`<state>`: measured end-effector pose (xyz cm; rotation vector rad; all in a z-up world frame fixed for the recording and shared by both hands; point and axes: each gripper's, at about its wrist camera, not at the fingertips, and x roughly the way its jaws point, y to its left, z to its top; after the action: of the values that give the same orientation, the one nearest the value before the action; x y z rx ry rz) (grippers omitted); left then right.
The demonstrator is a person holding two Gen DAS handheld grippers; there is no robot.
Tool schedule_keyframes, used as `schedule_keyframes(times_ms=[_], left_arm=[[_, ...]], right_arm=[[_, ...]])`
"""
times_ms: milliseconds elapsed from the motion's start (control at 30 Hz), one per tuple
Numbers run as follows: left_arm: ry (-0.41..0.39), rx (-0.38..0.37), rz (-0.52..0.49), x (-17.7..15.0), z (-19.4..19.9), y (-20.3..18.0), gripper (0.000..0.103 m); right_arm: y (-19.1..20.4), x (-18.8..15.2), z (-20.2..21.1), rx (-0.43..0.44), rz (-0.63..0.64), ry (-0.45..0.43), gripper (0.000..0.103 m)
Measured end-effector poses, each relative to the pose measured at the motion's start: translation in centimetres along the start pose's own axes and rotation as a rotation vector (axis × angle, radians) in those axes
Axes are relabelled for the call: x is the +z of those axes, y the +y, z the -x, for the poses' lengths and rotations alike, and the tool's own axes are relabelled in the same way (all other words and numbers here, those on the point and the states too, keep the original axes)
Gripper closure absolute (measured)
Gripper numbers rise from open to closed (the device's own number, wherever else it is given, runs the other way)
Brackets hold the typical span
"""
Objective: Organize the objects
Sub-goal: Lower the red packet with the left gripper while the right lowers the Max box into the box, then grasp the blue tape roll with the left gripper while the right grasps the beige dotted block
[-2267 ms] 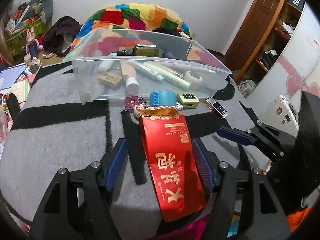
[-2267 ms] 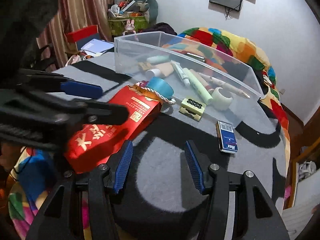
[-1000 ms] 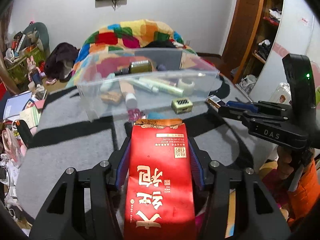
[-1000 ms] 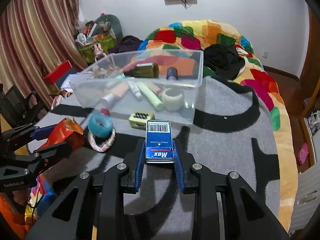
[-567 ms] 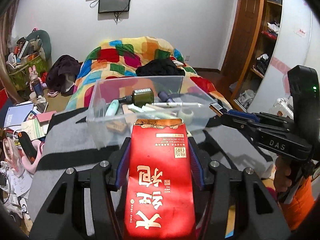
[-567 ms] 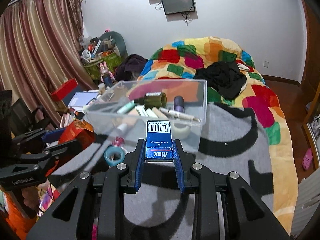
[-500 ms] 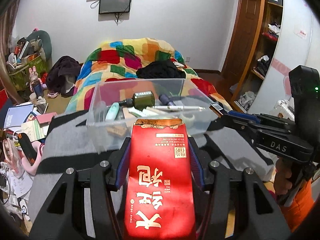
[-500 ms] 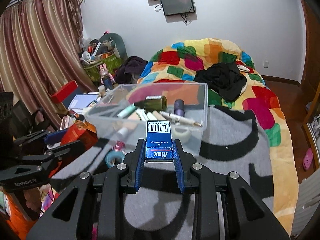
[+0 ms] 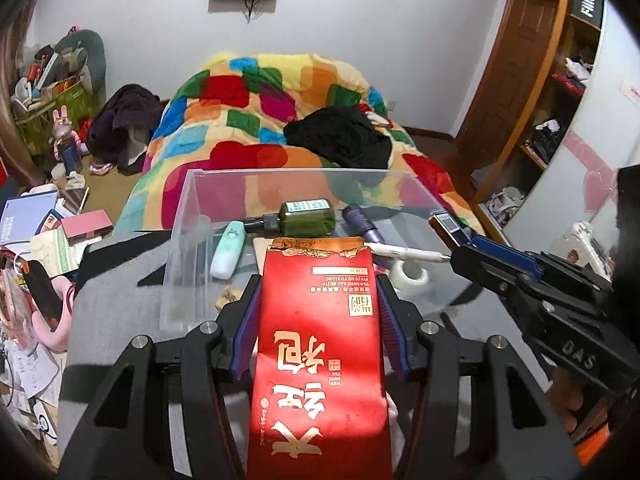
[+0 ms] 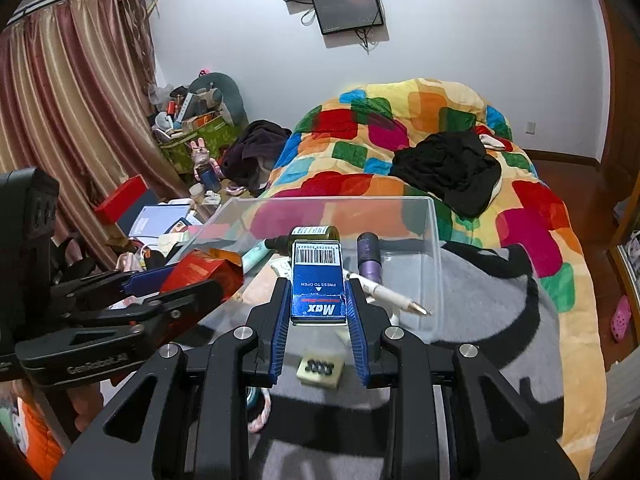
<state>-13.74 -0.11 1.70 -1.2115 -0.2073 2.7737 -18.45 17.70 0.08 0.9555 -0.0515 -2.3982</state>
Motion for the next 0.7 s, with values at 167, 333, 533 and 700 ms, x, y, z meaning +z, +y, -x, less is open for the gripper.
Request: schedule_keyframes(times_ms=[167,333,533,700], left_arm=[[0.043,0.022,-0.014,0.9,-1.9,0.1,0.05],[0.055,0.036,-0.013,1.3,-2.3,0.1,0.05],[0.018,0.034,-0.014,1.4,-0.8,0.2,0.048],[-0.012,0.033,-0.021,0.9,0.7,0.2,0.043]], right_arm=[[0.2,0.6,-2.4,-0.015,0.009,0.041,0.078],[0.6,0.5,-4.1,-0.025,0.033,0.08,0.078],[0.9,-0.1,-4.9,-0.029,0.045,0.11,0.078],[0.5,-0.2,-4.1,-0.014,0.033,0.106,0.077]])
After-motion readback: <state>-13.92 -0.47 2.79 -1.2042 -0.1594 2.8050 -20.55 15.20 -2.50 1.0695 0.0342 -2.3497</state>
